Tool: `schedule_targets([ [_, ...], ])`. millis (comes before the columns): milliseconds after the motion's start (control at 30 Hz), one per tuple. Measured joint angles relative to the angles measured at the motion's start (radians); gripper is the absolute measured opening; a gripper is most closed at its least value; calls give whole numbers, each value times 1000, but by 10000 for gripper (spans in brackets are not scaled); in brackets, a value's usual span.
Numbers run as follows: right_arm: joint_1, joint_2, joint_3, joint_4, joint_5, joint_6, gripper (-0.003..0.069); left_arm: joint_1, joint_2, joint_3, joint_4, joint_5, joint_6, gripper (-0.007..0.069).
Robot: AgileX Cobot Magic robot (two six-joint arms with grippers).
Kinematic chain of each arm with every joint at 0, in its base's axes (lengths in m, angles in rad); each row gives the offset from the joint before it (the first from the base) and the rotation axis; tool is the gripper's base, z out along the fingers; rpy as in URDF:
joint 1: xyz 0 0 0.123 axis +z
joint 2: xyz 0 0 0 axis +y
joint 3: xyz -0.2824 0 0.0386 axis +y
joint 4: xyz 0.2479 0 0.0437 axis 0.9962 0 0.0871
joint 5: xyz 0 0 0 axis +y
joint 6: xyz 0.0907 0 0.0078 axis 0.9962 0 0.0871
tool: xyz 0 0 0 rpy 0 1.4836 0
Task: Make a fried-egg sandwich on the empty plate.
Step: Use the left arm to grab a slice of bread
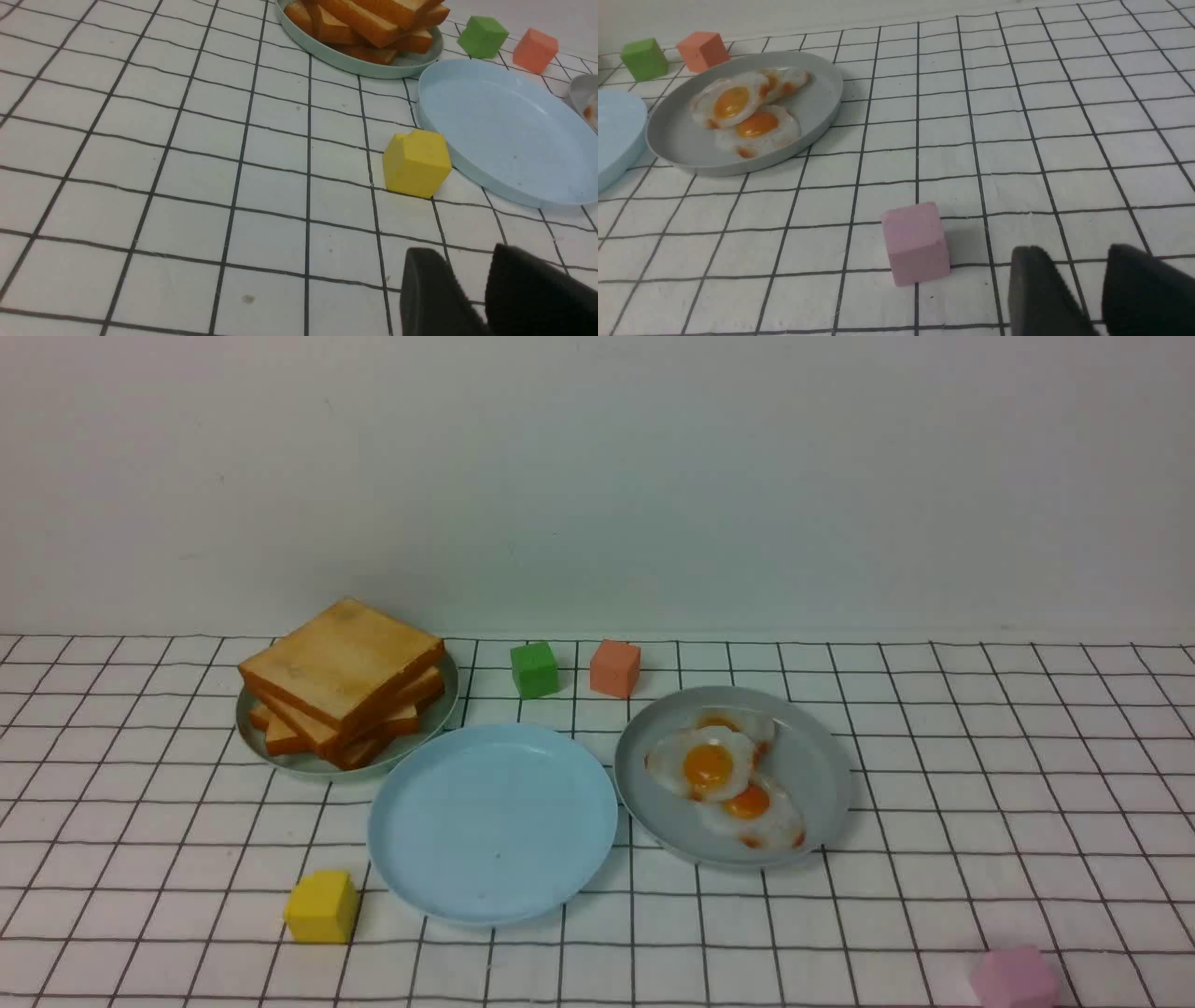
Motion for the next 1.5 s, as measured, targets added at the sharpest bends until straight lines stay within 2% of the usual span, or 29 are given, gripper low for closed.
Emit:
schedule_targets([
  [633,0,0,0,0,0,0,239,0,0,0,0,0,0,216],
  [733,0,0,0,0,0,0,239,0,0,0,-5,-42,-4,218],
  [1000,0,0,0,0,0,0,239,0,0,0,-319,-355,-158,218],
  [1167,0,0,0,0,0,0,239,0,0,0,-477,-514,-209,221],
  [1300,0,0,0,0,0,0,239,-1,0,0,-529,-527,-214,223],
  [1400,0,0,0,0,0,0,239,-5,0,-8,-531,-468,-214,213],
  [1500,0,0,0,0,0,0,239,-11,85,-91,-472,-318,-177,129],
])
